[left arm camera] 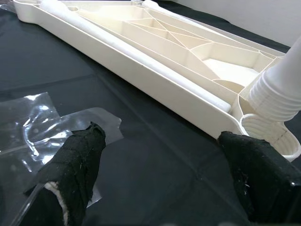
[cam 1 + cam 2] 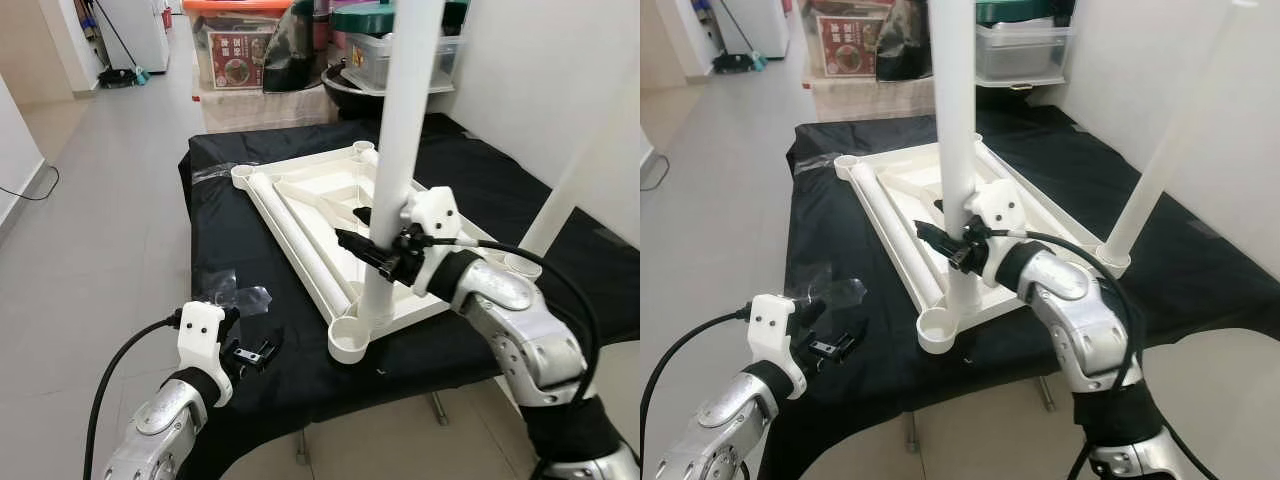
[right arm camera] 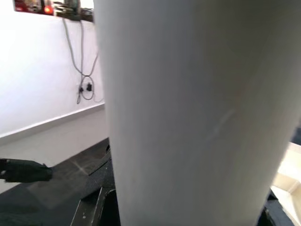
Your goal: Building children table
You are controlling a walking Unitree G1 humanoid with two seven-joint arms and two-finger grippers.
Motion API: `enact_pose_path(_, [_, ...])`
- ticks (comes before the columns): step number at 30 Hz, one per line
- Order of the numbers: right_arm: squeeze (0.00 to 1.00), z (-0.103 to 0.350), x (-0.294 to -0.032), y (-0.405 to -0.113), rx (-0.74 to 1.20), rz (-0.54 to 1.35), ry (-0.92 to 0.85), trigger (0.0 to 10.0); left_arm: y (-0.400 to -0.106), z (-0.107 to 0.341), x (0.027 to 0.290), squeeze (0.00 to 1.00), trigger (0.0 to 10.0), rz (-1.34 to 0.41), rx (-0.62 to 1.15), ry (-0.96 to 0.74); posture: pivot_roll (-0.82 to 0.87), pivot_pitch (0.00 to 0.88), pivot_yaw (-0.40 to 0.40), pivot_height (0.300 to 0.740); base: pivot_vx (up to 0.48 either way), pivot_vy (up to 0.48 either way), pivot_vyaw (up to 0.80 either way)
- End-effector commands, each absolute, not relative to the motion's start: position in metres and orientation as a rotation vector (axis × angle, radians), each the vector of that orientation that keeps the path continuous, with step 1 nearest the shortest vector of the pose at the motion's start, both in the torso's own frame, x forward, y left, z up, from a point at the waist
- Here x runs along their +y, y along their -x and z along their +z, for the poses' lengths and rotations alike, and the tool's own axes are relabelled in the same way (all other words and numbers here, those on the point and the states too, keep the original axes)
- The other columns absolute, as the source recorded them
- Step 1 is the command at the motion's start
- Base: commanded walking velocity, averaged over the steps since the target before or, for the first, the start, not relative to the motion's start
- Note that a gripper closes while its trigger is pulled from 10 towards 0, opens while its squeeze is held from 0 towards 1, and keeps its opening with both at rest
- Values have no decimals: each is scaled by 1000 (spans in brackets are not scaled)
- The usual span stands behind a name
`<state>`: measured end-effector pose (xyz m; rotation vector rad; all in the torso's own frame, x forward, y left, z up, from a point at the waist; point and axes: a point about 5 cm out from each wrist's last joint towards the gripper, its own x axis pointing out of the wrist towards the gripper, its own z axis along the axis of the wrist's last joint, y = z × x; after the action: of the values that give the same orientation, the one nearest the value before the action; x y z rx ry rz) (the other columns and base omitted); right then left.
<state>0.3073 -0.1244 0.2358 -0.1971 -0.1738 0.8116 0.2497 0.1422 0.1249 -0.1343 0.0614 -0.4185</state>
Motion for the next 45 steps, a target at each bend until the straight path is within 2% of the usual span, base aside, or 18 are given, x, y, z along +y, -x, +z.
enact_pose_path(1, [0, 232, -120, -308, -159, 834, 202, 0, -249, 124, 144, 0, 10000, -413, 61, 133, -49, 0, -59, 740, 0, 0, 0])
enact_pose_path(28, [0, 211, -102, -293, -131, 912, 211, 0, -253, 123, 146, 0, 10000, -405, 60, 124, -44, 0, -56, 740, 0, 0, 0])
enact_pose_path(41, [0, 203, -99, -287, -89, 930, 132, 0, -254, 123, 150, 0, 10000, -383, 62, 130, -45, 0, -56, 740, 0, 0, 0])
enact_pose_path(45, [0, 195, -99, -288, -50, 902, 54, 0, -255, 122, 152, 0, 10000, -370, 66, 133, -45, 0, -55, 740, 0, 0, 0])
